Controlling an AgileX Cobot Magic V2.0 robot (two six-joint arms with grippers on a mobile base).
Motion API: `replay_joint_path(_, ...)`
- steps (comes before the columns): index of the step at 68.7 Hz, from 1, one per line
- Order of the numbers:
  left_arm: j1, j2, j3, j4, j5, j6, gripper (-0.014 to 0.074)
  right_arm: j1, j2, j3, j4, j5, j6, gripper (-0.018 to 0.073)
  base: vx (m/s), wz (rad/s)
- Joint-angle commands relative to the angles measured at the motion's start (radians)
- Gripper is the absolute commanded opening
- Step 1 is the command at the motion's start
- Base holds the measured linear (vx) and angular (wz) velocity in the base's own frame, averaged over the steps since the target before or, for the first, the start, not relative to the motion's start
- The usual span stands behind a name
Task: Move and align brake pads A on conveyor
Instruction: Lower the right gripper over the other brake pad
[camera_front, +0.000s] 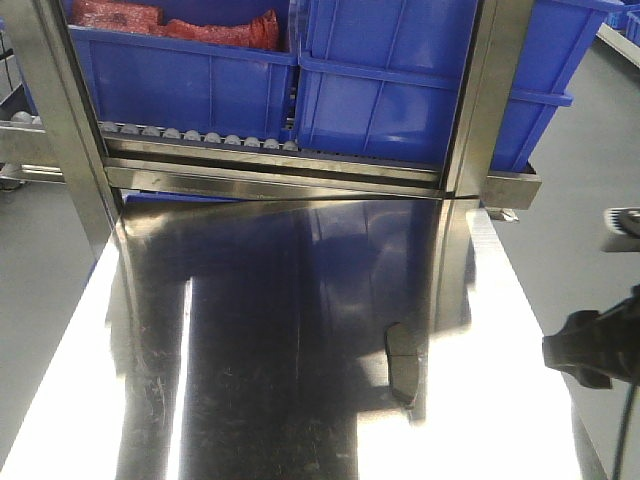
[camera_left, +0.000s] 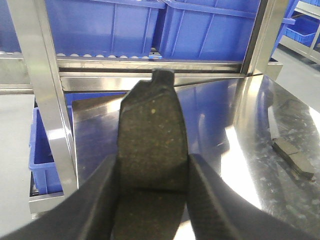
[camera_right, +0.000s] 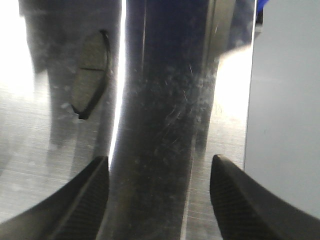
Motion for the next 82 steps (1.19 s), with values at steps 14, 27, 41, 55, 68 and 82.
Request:
replay_joint_path(14,-0.004,0.010,-0.028,0.026,-0.090,-0.002,-0.0006,0.138,0.199,-0.113,0.004,-0.062,-0.019,0.0432,0.00,0.00)
replay_joint_path(27,-0.004,0.010,-0.028,0.026,-0.090,-0.002,-0.0006,0.301,0.351,-0.229,-0.083,-0.086,0.187,0.0433,0.00,0.00)
replay_joint_path(41,-0.004,0.010,-0.028,0.025,-0.090,-0.002,-0.0006,0.371,0.539,-0.388,-0.189,0.023,0.403,0.0433,0.00,0.00)
replay_joint_path(55,-0.004,0.010,-0.028,0.025,-0.090,-0.002,-0.0006,0.395,0.696,-0.533,-0.189,0.130,0.453,0.0433,0.00,0.00)
replay_joint_path(68,-0.004,0.010,-0.028,0.025,-0.090,-0.002,-0.0006,0.394,0.766,-0.608,-0.195,0.164,0.466,0.0459,0.00,0.00)
replay_joint_path(82,-0.004,0.010,-0.028,0.025,-0.090,-0.002,-0.0006,0.393,0.803,-0.627,-0.205,0.168,0.498,0.0480,0.00,0.00)
